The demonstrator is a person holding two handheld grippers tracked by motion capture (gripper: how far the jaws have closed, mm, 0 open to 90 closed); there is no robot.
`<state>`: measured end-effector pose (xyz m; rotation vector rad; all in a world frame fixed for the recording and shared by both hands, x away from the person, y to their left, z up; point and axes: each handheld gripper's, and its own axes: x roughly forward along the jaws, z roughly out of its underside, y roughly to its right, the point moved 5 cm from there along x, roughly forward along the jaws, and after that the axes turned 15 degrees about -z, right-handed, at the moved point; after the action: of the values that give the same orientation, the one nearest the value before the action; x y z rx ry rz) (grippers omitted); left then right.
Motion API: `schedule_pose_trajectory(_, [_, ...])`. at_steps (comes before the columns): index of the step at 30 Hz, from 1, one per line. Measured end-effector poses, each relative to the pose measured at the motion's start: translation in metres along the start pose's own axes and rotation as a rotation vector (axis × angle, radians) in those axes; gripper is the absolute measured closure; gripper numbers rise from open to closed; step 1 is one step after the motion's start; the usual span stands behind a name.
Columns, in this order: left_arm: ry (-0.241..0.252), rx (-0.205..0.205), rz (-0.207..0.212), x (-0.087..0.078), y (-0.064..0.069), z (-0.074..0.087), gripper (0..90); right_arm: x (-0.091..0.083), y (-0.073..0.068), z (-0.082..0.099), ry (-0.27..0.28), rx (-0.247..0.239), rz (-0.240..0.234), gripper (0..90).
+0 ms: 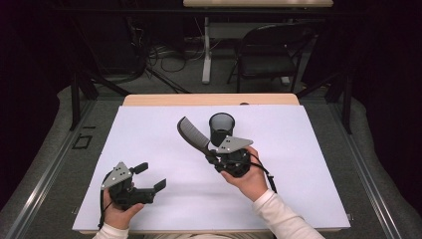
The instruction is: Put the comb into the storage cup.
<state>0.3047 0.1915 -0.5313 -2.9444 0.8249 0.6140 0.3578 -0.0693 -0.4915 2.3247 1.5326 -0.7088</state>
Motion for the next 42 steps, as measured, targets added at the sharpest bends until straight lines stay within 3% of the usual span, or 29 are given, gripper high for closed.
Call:
schedule_pose_trajectory(14, [-0.001,-0.02,-0.008,0.0,-0.003,-0.001,9.9,-0.005,-0.002,0.002,0.093,-0.02,0.05,72.8])
schedule_pose_trajectory(33, [-0.028,-0.036,-0.025,0.002,-0.005,0.0,14.1,-0.003,-0.005,0.01,0.122,-0.03,0.079,72.7])
schedule_pose_trajectory(42, [-0.039,-0.073,-0.015,0.004,-0.005,-0.011,14.9,-0.003,-0.005,0.012,0.13,-0.025,0.088,72.8])
